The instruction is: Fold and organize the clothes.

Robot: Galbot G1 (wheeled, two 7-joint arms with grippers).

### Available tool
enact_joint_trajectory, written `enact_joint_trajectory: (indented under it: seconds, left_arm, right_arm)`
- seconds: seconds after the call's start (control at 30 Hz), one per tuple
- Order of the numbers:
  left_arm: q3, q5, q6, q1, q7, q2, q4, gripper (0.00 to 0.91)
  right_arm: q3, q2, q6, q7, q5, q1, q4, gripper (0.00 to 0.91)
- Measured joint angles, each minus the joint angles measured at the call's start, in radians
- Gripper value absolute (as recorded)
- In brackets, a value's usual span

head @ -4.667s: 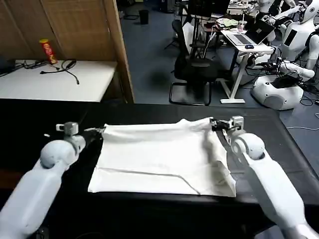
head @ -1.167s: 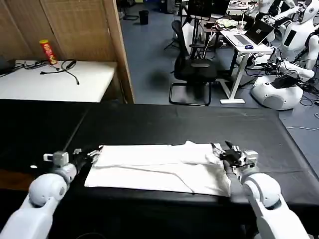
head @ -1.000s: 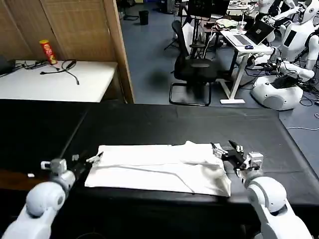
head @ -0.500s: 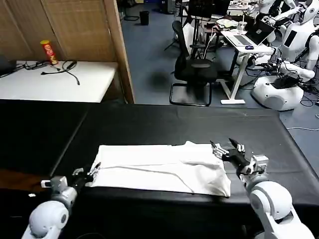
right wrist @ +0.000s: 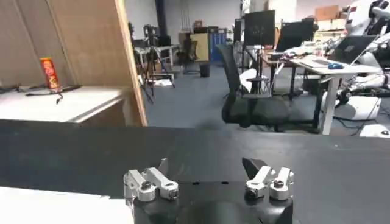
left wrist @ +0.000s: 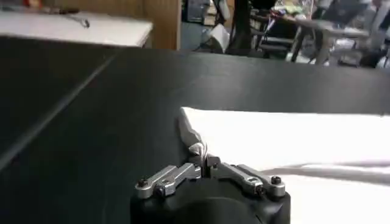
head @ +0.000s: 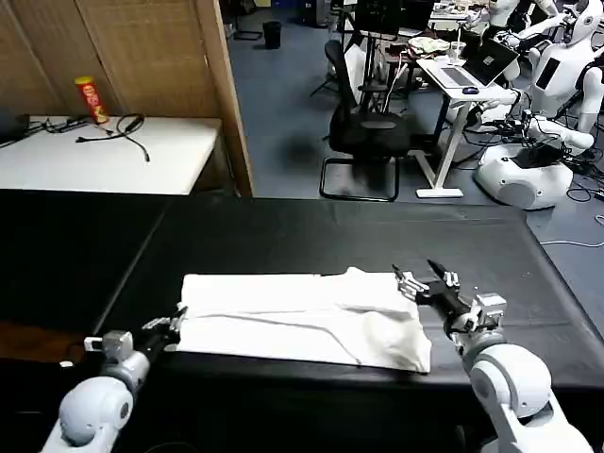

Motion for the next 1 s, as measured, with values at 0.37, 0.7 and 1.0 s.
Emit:
enact_joint_trajectory:
  seconds: [0.37, 0.7, 1.0]
  left_arm:
    - [-0.095, 0.175, -0.047, 0.039, -0.018, 0.190, 0.021, 0.000]
    - [0.023, 0.025, 0.076, 0.026, -0.106, 0.081, -0.188, 0.000]
    - [0.253, -0.175, 0.126, -0.018, -0.184, -0.050, -0.300, 0.000]
  right_arm:
    - [-0.008, 0.024, 0.000, 0.003, -0.021, -0.013, 0.002, 0.878]
    - [0.012, 0.039, 0.008, 0.001, -0.060, -0.052, 0.007, 0.878]
    - [0.047, 0.044, 0.009, 0.001, -0.068, -0.079, 0.013, 0.878]
